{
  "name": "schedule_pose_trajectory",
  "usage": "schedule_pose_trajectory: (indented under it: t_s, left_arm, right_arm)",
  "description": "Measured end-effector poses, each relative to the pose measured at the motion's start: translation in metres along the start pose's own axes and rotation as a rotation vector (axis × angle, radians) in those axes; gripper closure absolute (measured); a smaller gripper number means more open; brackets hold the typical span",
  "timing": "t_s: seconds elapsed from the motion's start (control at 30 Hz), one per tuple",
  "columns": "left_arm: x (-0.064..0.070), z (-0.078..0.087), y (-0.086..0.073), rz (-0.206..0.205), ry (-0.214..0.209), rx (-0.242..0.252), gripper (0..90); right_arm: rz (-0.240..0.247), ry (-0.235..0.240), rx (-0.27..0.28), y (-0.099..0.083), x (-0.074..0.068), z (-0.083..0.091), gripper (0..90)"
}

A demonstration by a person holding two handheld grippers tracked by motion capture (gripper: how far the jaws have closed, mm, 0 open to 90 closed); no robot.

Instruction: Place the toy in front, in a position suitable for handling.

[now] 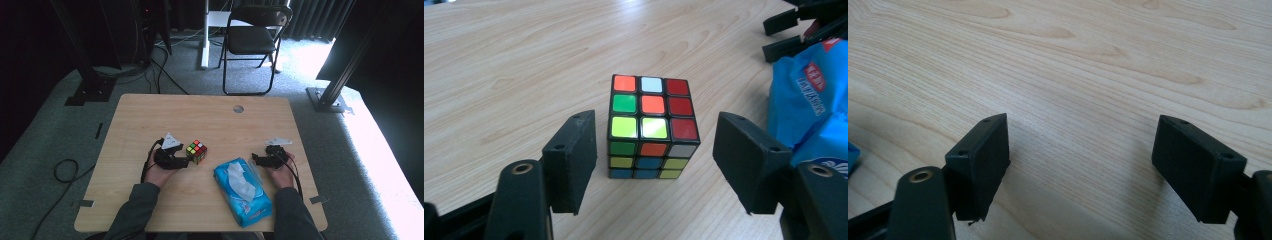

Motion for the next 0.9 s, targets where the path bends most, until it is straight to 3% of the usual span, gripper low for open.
schedule_pose_trajectory:
  t_s: [0.3,0.57,0.9]
  left_arm:
    - [0.010,0.008,0.005,-0.019,-0.010,0.001,37.9]
    - [0.026,0.012,0.009,-0.049,-0.046,0.005,37.9]
    - [0.037,0.008,0.006,-0.070,-0.059,-0.014,37.9]
  right_arm:
    - [0.000,0.000,0.000,0.000,0.000,0.000,22.7]
    - [0.000,-0.001,0.000,0.000,0.000,0.000,22.7]
    - [-0.002,-0.002,0.000,0.000,0.000,0.000,22.7]
Point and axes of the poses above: each handheld gripper's, and its own axes: z roughly backward along the jaws, y roughly out of its top, x roughly to its right, the point moved 3 cm from there along -z, roughly forward along the jaws, and after that the axes turned 13 degrees about z, right-handed, at the moved point
